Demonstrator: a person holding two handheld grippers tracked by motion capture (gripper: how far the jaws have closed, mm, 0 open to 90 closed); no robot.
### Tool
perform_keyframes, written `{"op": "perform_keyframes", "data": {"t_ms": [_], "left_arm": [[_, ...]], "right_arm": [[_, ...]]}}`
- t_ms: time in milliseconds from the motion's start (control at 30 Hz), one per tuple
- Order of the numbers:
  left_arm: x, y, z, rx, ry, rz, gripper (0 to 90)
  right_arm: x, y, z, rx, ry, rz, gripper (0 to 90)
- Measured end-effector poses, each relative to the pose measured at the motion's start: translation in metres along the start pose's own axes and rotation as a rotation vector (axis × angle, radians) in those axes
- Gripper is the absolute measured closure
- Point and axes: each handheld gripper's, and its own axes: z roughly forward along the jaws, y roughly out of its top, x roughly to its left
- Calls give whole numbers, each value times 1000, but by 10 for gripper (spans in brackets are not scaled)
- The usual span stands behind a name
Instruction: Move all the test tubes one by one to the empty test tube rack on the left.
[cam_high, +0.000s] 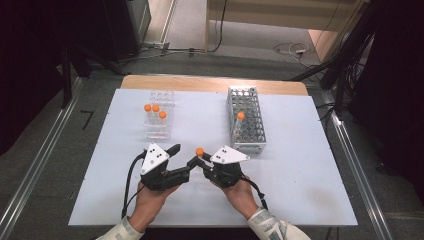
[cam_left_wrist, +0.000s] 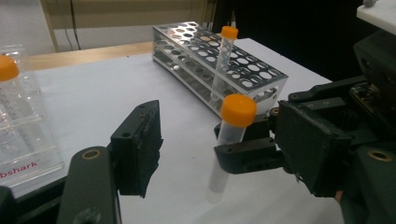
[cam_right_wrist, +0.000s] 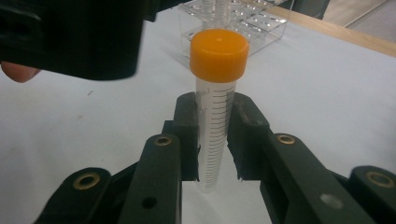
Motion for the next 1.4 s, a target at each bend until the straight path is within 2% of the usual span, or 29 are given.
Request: {"op": "perform_keyframes", "data": {"t_ms": [267,733,967,1267,1333,1400], "left_arm": [[-4,-2,5,14,-13,19,463],[-7,-4,8,21,-7,42,621],[-7,-5,8,18,0,39,678],[-7,-5,8,15,2,47,693],[-7,-5,8,17,-1,47,694],[-7,-5,8,17,-2,48,695]], "right_arm": [[9,2,3,-3,27,-14,723],[15,3,3,-3,57,-14,723],[16,3,2,-5,59,-12,723],[16,3,1,-7,56,-13,714],[16,3,1,-8,56,-11,673],[15,3,1,-7,59,-6,574]]}}
